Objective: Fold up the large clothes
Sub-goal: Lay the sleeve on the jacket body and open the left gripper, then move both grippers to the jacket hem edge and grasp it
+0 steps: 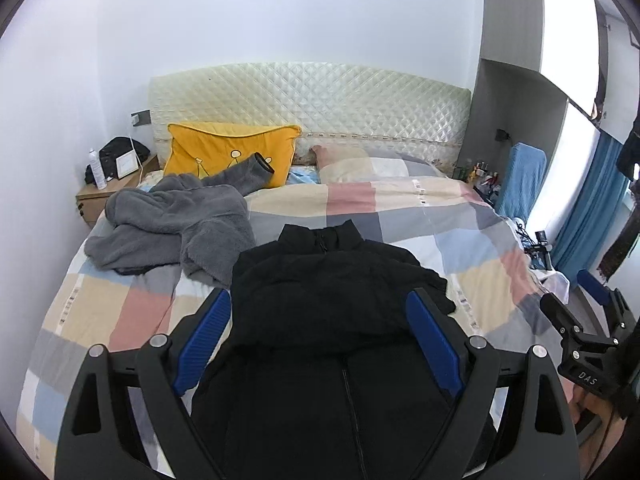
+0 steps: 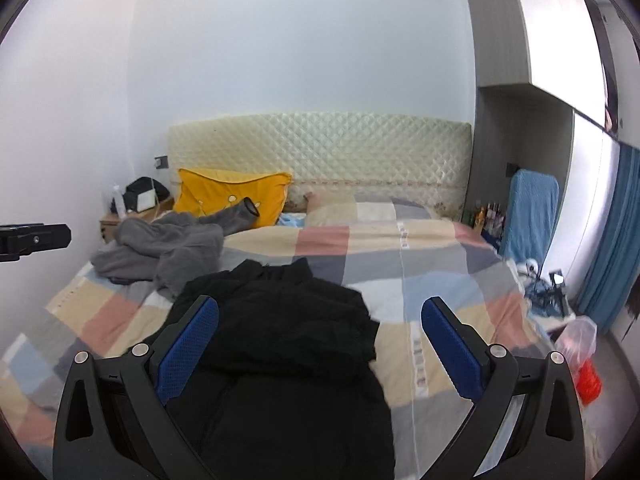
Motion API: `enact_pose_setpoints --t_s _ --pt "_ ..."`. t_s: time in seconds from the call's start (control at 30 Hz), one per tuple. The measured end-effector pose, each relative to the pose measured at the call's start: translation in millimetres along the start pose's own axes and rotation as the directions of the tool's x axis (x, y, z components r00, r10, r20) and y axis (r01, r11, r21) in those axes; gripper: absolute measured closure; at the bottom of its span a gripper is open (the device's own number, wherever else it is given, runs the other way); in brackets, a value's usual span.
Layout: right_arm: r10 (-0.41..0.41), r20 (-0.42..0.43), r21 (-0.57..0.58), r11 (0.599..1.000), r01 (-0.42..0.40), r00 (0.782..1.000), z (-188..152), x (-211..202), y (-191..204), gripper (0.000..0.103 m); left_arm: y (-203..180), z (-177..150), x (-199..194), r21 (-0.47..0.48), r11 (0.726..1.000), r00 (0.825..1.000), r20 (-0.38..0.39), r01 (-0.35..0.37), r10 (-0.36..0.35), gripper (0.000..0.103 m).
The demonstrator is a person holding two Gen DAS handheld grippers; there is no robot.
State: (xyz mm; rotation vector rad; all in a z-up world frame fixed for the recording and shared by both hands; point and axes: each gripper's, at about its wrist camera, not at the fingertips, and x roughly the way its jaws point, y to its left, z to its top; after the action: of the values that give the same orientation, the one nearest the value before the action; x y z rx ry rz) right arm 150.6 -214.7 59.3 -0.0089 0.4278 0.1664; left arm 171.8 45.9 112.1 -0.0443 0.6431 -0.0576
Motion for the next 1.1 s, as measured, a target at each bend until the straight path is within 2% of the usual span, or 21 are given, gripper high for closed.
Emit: enact_pose_setpoints --t_s 0.13,0.27,0.5,0.63,0.83,0.87,0.93,0.97,1.0,1.03,1.1 --pt "0.031 -0.065 0.039 0.999 -0.028 0.997 -19 -21 -10 0.001 -1 -16 -31 -0.008 1.0 0.999 -0.043 0.015 -0.015 0.013" --pt "0.056 -0.136 0.041 0.998 -0.051 0.989 -47 -33 -17 0.001 6 -39 -48 -0.024 0.998 0.991 -0.121 0.05 -0.052 0.013" --pt "0.142 -0.294 0.128 0.986 -0.109 0.945 -111 -32 -40 0.001 34 -88 -52 -0.072 0.993 0.962 -0.251 0.089 -0.104 0.013" --pt "0.23 -0.378 0.244 0.959 -0.144 0.897 -144 -19 -56 0.001 69 -117 -32 -0.149 0.985 0.931 -0.337 0.093 -0.139 0.013" --pt "0.25 -0.462 0.274 0.953 -0.132 0.851 -183 3 -68 0.001 114 -160 0 -0.241 0.969 0.893 -0.423 0.056 -0.157 0.013" --pt "0.262 -0.47 0.285 0.949 -0.136 0.842 -189 7 -71 0.001 123 -170 9 -0.263 0.963 0.882 -0.441 0.052 -0.168 0.014" --pt "0.296 -0.468 0.331 0.932 -0.145 0.833 -201 15 -80 0.008 139 -187 25 -0.297 0.954 0.858 -0.479 0.039 -0.184 0.014" --pt "0.328 -0.467 0.363 0.918 -0.161 0.821 -206 20 -86 0.01 145 -196 32 -0.312 0.95 0.845 -0.499 0.034 -0.194 0.014" --pt "0.357 -0.471 0.39 0.904 -0.172 0.807 -211 26 -90 0.016 154 -207 42 -0.334 0.942 0.828 -0.52 0.029 -0.21 0.015" --pt "0.371 -0.479 0.419 0.893 -0.163 0.795 -217 32 -96 0.022 160 -212 49 -0.35 0.936 0.818 -0.531 0.026 -0.222 0.016" --pt "0.375 -0.495 0.457 0.88 -0.133 0.784 -227 42 -106 0.026 174 -228 65 -0.389 0.921 0.789 -0.559 0.02 -0.254 0.019"
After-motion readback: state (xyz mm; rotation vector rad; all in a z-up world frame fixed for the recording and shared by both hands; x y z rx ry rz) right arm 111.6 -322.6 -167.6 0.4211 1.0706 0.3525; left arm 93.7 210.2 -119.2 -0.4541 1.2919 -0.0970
